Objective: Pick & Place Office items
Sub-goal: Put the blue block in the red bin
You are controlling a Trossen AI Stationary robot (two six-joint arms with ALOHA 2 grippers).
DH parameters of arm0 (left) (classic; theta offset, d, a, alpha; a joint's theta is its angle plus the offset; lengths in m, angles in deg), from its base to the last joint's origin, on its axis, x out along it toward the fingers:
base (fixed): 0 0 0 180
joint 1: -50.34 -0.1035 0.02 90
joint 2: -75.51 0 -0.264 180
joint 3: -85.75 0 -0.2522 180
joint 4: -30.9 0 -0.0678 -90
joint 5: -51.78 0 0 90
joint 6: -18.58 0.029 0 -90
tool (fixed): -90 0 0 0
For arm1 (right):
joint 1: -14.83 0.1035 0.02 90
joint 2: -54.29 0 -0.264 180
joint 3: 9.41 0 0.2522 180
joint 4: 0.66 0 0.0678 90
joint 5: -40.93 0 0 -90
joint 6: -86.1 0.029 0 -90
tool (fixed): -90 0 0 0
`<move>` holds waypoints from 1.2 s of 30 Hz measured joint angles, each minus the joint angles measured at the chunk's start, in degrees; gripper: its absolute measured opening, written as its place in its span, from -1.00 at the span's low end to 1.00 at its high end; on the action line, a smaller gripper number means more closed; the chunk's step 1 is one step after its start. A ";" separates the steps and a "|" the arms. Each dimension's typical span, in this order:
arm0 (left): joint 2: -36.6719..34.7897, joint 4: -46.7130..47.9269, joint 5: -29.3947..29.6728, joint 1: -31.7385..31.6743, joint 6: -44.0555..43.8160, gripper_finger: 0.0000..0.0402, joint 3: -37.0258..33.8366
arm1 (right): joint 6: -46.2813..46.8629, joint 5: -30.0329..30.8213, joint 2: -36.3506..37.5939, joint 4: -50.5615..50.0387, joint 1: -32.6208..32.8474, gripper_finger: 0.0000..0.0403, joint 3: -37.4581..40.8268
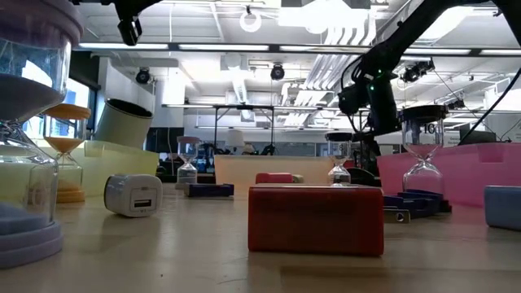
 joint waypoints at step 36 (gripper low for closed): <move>-0.02 2.50 -6.23 -5.46 -0.37 -0.30 -0.04 | 4.91 4.93 0.00 25.42 -0.31 0.41 10.88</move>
